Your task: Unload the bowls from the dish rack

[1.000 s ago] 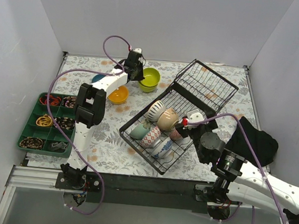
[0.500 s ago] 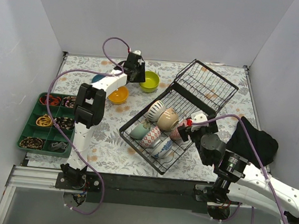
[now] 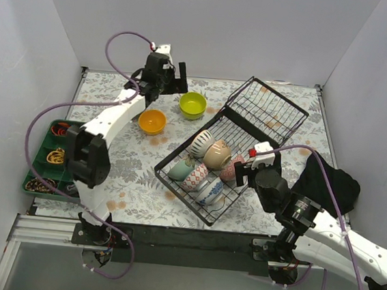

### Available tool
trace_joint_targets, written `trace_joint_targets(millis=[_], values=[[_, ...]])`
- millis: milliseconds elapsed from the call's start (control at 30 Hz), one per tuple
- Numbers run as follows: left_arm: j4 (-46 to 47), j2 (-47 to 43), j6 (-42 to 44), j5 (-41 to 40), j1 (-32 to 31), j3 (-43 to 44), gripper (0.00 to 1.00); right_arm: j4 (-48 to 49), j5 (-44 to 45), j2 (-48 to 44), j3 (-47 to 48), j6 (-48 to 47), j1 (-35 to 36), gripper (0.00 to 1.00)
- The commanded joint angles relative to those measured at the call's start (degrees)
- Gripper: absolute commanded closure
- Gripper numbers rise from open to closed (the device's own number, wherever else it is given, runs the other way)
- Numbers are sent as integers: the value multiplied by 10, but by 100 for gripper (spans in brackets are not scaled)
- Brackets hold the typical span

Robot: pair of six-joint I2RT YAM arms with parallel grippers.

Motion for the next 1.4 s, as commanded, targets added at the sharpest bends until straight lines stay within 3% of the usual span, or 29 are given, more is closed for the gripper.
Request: trace_joint_targets(millis=[0, 300, 433, 700, 767, 1067, 1367], values=[[0, -146, 10, 2, -9, -71, 4, -36, -25, -4, 21, 81, -27, 5], [5, -422, 24, 69, -14, -346, 2, -35, -119, 17, 31, 88, -148, 5], [-9, -518, 19, 94, -15, -451, 2, -2, -244, 52, 42, 75, -259, 5], [-66, -654, -69, 137, -27, -548, 2, 67, -412, 170, 90, 84, -403, 5], [-60, -671, -80, 172, -28, -551, 2, 80, -442, 195, 98, 90, -425, 5], [-69, -633, -69, 157, -28, -534, 2, 131, -572, 326, 163, 129, -440, 8], [25, -628, -41, 114, -27, -588, 2, 143, -575, 419, 233, 142, -433, 9]])
